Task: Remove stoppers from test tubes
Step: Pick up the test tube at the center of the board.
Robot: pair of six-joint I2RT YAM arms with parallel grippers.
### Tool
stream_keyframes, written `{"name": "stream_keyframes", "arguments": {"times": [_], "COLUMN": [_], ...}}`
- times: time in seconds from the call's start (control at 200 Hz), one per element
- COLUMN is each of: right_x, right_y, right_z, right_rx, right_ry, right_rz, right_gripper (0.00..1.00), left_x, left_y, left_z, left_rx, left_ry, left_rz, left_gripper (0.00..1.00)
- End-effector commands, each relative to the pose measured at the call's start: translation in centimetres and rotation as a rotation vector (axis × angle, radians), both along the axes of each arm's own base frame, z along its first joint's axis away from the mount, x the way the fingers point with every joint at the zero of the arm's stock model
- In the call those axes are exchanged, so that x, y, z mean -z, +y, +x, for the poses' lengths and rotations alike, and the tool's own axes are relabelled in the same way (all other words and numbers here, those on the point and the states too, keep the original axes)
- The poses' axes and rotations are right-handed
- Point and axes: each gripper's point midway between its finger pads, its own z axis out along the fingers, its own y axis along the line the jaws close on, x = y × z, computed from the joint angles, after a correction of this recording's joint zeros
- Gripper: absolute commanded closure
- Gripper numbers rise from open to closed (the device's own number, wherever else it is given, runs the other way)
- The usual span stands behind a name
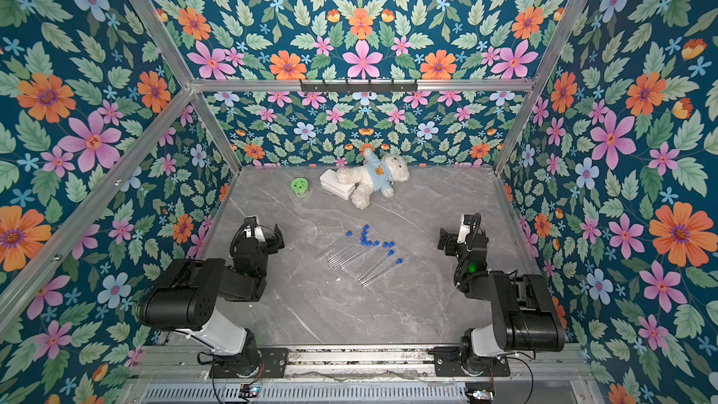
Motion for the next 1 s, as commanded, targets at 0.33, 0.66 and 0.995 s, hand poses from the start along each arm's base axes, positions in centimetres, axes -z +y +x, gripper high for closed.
{"name": "stream_keyframes", "arguments": {"times": [0.33, 0.66, 0.995], "right_x": [-2.7, -6.9, -10.7], "right_y": [-0.4, 2.8, 7.1], "right_z": [-0.1, -3.6, -6.7], "right_rx": [0.073, 0.031, -0.132], "right_ry": [-0.027, 0.095, 0.317], "right_rz": [-0.077, 0.127, 0.391], "right_gripper": [0.01, 0.01, 0.01], "left_x": [-3.2, -5.1, -5.3], "left_y": [1.2, -2.5, -21.7], "left_z": [-0.5, -1.7, -5.3], "left_rx": [-0.077, -0.098, 0.597], "left_ry": [-0.052, 0.153, 0.428], "left_rz": [-0.002, -0.038, -0.075], "left_gripper": [0.00, 0.00, 0.00]}}
